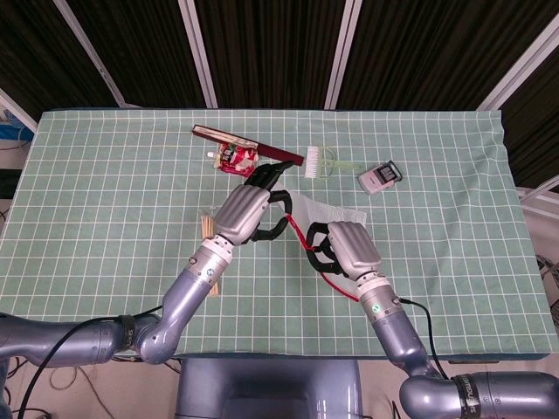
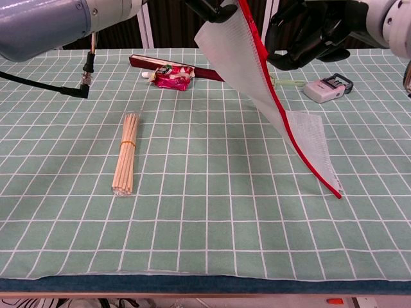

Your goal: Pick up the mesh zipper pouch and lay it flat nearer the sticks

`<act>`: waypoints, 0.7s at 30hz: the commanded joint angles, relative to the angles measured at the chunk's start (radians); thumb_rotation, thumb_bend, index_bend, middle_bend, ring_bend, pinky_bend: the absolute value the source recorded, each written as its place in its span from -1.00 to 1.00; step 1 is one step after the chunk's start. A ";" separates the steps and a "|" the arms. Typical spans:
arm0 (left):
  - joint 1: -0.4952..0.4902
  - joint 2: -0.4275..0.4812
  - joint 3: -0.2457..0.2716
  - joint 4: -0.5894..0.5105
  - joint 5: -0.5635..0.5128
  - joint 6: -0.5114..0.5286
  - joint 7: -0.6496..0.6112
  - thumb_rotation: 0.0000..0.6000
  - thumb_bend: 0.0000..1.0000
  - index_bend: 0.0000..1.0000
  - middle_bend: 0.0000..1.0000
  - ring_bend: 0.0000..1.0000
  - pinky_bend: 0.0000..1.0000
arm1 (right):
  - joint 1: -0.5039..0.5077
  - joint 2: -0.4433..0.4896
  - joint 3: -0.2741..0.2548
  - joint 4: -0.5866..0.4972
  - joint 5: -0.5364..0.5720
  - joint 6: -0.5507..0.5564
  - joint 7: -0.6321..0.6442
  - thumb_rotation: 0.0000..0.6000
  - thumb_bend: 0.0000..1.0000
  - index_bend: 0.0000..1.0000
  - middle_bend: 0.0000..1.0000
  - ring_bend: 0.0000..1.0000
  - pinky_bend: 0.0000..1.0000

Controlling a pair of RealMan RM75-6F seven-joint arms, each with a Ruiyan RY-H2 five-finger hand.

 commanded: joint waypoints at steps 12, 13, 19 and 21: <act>0.011 0.033 -0.046 -0.001 0.028 0.032 -0.031 1.00 -0.13 0.19 -0.92 -1.00 -1.00 | -0.023 0.024 -0.011 0.050 0.023 -0.002 0.006 1.00 0.30 0.43 1.00 1.00 0.89; 0.016 0.049 -0.045 -0.003 0.028 0.030 -0.028 1.00 -0.13 0.19 -0.92 -1.00 -1.00 | -0.027 0.030 -0.010 0.061 0.031 -0.004 0.011 1.00 0.30 0.43 1.00 1.00 0.89; 0.050 0.116 -0.046 -0.009 0.032 0.027 -0.051 1.00 -0.13 0.19 -0.92 -1.00 -1.00 | -0.046 0.066 -0.003 0.107 0.053 -0.018 0.031 1.00 0.30 0.43 1.00 1.00 0.89; 0.061 0.135 -0.045 -0.010 0.035 0.026 -0.061 1.00 -0.13 0.19 -0.92 -1.00 -1.00 | -0.053 0.078 0.000 0.118 0.058 -0.018 0.038 1.00 0.30 0.43 1.00 1.00 0.89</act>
